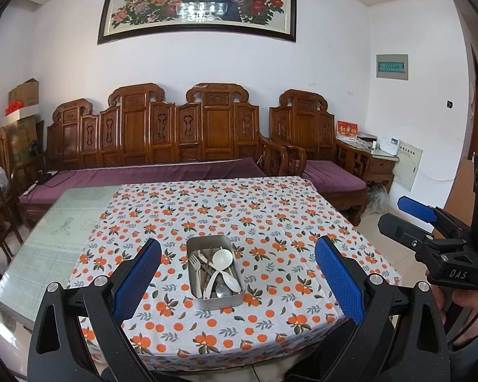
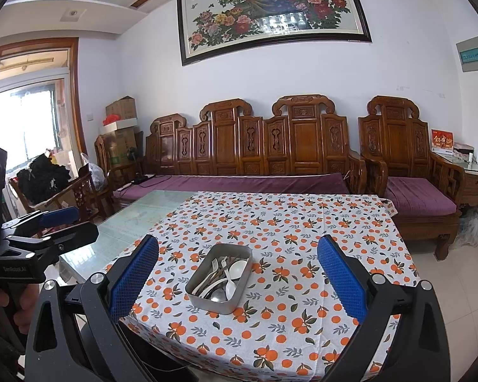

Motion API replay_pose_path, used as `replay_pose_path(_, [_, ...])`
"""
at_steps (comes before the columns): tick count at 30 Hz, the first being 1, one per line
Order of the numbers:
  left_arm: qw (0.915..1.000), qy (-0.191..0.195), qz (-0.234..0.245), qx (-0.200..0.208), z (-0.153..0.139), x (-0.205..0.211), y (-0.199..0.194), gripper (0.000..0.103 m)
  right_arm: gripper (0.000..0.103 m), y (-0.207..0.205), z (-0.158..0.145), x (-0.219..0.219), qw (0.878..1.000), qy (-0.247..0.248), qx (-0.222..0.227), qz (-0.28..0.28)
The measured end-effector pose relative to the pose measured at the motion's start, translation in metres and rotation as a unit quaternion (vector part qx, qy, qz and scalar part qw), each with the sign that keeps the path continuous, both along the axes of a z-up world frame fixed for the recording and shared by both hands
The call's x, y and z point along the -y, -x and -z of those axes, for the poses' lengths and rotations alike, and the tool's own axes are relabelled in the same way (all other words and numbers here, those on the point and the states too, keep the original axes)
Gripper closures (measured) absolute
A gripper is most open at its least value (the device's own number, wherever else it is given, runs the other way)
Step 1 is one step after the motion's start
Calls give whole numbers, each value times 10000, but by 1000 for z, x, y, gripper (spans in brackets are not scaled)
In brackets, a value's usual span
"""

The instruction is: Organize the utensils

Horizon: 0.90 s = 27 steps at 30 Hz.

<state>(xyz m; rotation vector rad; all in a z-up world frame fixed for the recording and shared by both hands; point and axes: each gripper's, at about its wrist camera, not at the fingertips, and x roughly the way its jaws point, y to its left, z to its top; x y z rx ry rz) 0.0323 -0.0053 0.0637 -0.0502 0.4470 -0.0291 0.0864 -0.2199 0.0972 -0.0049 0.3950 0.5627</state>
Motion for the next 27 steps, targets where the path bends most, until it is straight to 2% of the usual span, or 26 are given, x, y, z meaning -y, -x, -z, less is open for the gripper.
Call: replay_pose_path(27, [10000, -34, -23, 41, -4, 1, 4, 10, 3, 1, 1, 0, 10000, -16, -12, 2])
